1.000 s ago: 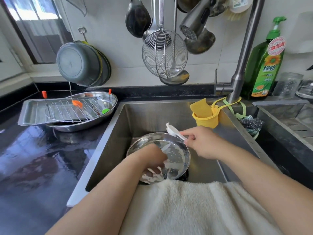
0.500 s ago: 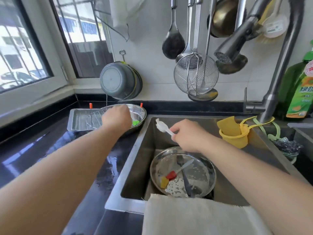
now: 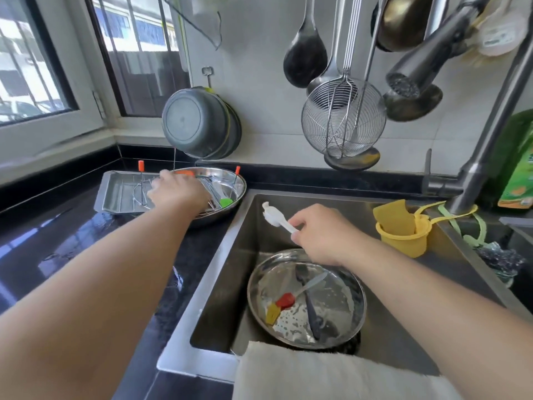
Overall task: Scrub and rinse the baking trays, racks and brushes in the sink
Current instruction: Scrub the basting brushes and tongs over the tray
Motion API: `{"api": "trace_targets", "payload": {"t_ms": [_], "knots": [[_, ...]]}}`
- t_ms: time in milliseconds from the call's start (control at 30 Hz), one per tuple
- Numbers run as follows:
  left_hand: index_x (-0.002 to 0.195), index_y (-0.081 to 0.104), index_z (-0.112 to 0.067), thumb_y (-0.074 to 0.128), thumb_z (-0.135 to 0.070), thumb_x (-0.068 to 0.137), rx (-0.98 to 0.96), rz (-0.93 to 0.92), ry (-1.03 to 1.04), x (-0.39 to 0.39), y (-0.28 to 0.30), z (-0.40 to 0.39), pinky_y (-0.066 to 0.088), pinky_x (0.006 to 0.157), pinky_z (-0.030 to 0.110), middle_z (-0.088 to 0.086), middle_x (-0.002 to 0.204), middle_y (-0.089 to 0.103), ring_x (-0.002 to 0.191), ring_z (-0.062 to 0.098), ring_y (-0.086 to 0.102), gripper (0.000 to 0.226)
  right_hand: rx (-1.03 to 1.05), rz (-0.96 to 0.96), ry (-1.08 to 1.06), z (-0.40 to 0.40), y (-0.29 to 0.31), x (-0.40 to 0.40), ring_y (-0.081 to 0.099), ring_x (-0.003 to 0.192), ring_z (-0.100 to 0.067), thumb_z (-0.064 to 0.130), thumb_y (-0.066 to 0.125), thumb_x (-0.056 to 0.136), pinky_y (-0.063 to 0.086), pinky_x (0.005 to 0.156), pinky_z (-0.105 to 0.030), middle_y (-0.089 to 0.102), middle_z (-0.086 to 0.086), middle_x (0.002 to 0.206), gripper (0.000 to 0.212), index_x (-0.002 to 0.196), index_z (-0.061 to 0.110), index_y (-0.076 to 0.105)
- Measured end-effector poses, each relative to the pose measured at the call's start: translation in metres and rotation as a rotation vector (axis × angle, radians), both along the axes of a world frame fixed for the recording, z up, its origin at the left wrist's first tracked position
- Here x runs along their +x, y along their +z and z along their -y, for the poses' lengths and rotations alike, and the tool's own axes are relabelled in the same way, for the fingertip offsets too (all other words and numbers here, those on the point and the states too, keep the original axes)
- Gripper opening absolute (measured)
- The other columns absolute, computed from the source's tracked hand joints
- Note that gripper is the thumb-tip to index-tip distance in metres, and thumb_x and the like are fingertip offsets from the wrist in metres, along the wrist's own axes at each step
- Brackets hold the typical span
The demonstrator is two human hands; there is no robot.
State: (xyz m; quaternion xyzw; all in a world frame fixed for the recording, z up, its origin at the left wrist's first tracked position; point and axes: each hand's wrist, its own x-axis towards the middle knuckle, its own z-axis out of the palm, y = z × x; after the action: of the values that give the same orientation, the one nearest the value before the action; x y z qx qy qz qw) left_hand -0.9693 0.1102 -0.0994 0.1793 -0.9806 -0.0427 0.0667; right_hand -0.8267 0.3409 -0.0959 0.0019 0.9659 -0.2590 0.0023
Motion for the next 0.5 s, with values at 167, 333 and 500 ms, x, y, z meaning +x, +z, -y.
{"api": "trace_targets", "payload": {"t_ms": [167,333,500], "knots": [[0.108,0.061,-0.007,0.039,-0.016,0.099,0.081,-0.304,-0.234,0.038,0.005,-0.009,0.045,0.084,0.047,0.021,0.116,0.061,0.109,0.042,0.058,0.026,-0.016,-0.035,-0.026,-0.021,0.008,0.013,0.065,0.073,-0.020,0.017,0.059,0.101,0.047,0.056,-0.028,0.068,-0.003,0.096,0.022,0.118,0.022,0.072],[0.079,0.056,-0.009,0.042,-0.022,0.109,0.778,-0.126,-0.507,0.112,-0.008,-0.068,0.040,0.055,0.030,0.011,0.070,0.064,0.061,0.026,0.053,0.036,-0.005,-0.080,-0.119,-0.073,0.009,0.040,0.062,0.070,-0.024,0.023,0.055,0.100,0.053,0.064,-0.044,0.071,-0.008,0.084,0.021,0.100,0.017,0.075],[0.097,0.062,-0.007,0.047,-0.008,0.105,1.040,0.155,-0.580,0.153,-0.046,-0.131,0.042,0.052,0.027,0.009,0.073,0.075,0.057,0.021,0.059,0.017,-0.104,-0.221,-0.241,-0.112,-0.013,0.058,0.053,0.063,-0.023,0.027,0.051,0.103,0.037,0.054,-0.032,0.066,-0.006,0.073,0.033,0.073,0.024,0.064]]}}
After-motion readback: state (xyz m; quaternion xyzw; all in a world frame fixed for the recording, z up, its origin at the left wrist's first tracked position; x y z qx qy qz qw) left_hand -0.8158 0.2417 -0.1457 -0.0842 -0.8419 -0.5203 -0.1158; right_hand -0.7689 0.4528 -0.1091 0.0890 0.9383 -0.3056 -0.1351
